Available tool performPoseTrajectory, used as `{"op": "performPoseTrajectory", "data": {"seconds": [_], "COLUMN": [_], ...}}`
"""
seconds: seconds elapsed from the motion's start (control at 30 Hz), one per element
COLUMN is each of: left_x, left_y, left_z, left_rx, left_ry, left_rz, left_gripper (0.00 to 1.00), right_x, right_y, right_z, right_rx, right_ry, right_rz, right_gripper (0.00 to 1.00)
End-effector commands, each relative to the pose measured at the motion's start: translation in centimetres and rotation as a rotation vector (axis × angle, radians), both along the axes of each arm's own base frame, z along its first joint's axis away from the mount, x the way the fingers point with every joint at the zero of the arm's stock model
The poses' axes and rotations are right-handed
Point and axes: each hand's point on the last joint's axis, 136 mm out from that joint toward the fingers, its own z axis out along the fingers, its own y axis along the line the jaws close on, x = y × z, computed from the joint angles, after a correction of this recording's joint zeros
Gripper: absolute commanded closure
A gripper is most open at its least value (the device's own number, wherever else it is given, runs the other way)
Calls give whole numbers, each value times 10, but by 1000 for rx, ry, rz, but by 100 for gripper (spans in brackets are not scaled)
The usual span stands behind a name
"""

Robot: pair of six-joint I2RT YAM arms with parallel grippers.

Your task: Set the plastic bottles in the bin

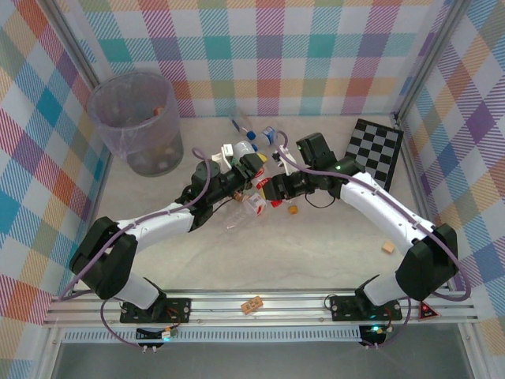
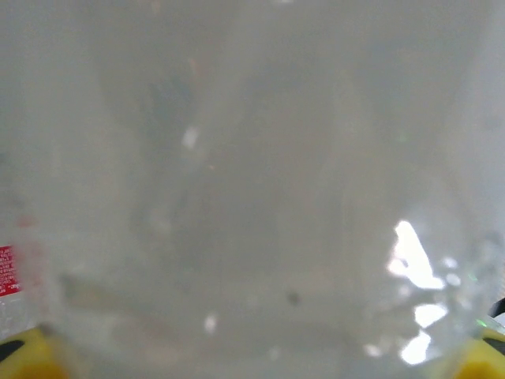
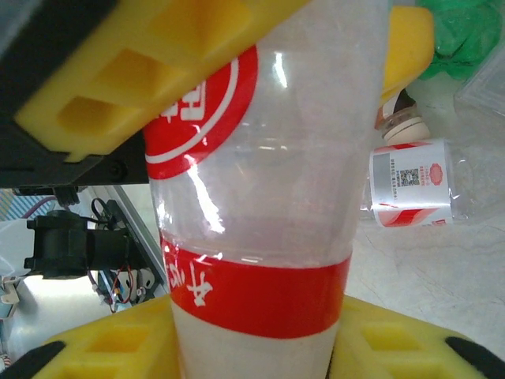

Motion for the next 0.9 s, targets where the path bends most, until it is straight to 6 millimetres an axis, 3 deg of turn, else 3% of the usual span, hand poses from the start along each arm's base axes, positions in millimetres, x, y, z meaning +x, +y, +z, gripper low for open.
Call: {"op": "performPoseTrajectory", "data": {"seconds": [0.0, 0.13, 0.33, 0.43, 0.67, 0.77, 0.87], "left_x": [1, 2, 7, 12, 28, 39, 52], "left_y": [-6, -8, -14, -14, 2, 16, 35], "left_z": [28, 25, 20, 22, 39, 59, 85], "left_rx": [-50, -57, -54, -54, -8, 75, 157], "left_ry": [-58, -55, -42, -45, -62, -90, -133], "left_rz": [-8, -15, -31, -30, -6, 9, 28], "left_gripper": [45, 49, 52, 52, 52, 52, 52], "right_x": [5, 9, 11, 14, 22, 29, 26], "right_y": [-1, -2, -11, -26, -88, -119, -133], "right_z": [13, 14, 23, 29, 39, 24, 5], "right_rx": [-2, -25, -36, -45, -31, -28, -56], "right_ry": [-40, -42, -75, -72, -92, -35, 5], "right_rz": [-16, -24, -53, -87, -286, -423, -473], "right_gripper": [53, 46, 23, 0, 0, 0, 1]}}
